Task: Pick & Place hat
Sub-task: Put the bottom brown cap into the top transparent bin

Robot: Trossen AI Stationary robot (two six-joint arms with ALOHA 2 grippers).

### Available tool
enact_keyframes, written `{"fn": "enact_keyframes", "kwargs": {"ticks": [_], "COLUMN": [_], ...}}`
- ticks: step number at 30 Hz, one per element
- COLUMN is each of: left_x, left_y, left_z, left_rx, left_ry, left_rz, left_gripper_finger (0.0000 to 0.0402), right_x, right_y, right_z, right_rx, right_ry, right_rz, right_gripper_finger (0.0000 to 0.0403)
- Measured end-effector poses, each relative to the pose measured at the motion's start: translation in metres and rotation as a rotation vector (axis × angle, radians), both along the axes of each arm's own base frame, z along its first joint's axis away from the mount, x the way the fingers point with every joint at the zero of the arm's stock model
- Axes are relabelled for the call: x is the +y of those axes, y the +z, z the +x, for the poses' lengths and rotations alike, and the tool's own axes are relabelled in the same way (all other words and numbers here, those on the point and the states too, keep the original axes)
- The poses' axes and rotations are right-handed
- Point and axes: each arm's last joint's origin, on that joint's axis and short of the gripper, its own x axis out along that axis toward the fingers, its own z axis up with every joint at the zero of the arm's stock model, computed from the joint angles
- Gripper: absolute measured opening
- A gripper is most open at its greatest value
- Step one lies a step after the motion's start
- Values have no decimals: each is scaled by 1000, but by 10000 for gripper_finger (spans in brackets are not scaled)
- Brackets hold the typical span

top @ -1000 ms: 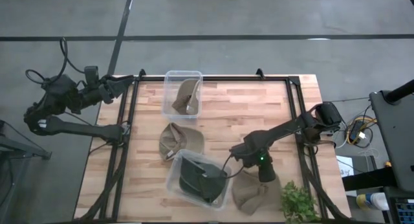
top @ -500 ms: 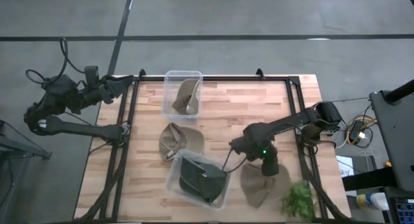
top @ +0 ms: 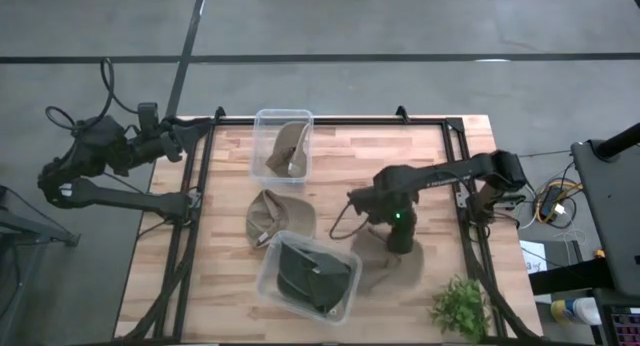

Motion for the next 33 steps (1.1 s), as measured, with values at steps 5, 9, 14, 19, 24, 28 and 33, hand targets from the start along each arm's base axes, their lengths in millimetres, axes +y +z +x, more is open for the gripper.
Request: {"fn": "enact_keyframes", "kwargs": {"ticks": [5, 9, 14, 19, 24, 28, 33], "left_x": [0, 0, 0, 0, 0, 0, 0], "left_y": [0, 0, -1, -1, -1, -2, -2], "left_z": [2, 3, 3, 3, 5, 8, 9], "left_rx": [9, 12, 14, 14, 21, 28, 30], "left_ry": [0, 0, -1, -1, -1, -1, -9], "left_rz": [5, 9, 13, 12, 11, 10, 4], "left_gripper_finger": [208, 208, 208, 208, 208, 208, 208], "right_x": [-22, -40, -63, -80, -93, -97, -95], "right_y": [2, 1, 8, 27, 57, 84, 116], "right_z": [2, 2, 4, 8, 13, 15, 15], "right_rx": [15, 33, 9, -65, -188, -328, -486], "right_ry": [-116, -202, -275, -329, -364, -295, -259], "right_rz": [-176, -304, -407, -433, -447, -324, -205], "right_gripper_finger": [12, 12, 12, 12, 12, 12, 12]}}
